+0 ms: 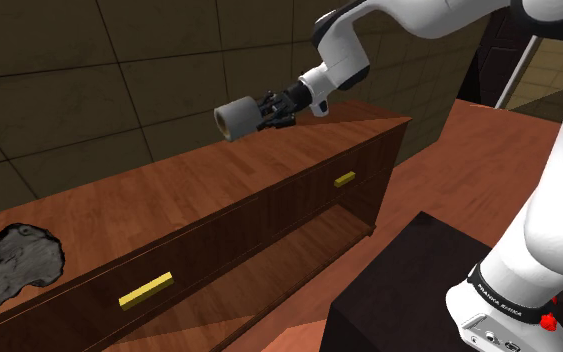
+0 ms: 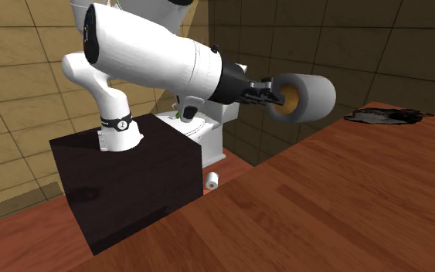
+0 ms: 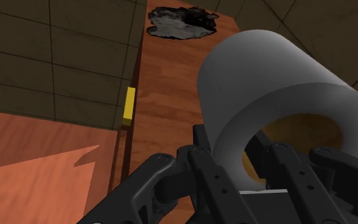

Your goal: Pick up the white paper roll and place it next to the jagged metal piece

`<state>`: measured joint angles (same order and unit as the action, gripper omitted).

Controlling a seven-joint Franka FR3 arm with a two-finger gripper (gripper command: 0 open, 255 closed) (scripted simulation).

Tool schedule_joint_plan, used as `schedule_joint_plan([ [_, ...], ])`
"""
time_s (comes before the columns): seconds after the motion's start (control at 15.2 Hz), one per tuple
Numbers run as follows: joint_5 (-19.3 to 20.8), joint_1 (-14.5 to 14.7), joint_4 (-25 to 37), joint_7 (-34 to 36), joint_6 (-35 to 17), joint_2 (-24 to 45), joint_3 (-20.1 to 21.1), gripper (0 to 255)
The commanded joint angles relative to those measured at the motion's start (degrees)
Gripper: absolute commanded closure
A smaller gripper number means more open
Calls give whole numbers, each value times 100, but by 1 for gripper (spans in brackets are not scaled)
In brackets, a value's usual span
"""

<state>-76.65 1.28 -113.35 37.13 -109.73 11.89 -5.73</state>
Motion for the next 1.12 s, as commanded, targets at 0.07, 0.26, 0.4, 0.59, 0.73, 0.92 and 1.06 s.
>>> schedule_joint_plan([
  [0.07, -193, 247, -11, 79, -377, -1, 192, 255],
  [0.26, -385, 504, 31, 165, -763, 37, 394, 255],
  [0.4, -507, 675, 96, 226, -1018, 89, 526, 255],
  [0.59, -672, 931, 250, 324, -1398, 210, 717, 255],
  [0.73, -766, 1101, 390, 395, -1649, 317, 838, 255],
  [0.92, -878, 1359, 656, 516, -2022, 517, 1009, 255],
  [1.06, -928, 1533, 870, 609, -2266, 676, 1114, 255],
])
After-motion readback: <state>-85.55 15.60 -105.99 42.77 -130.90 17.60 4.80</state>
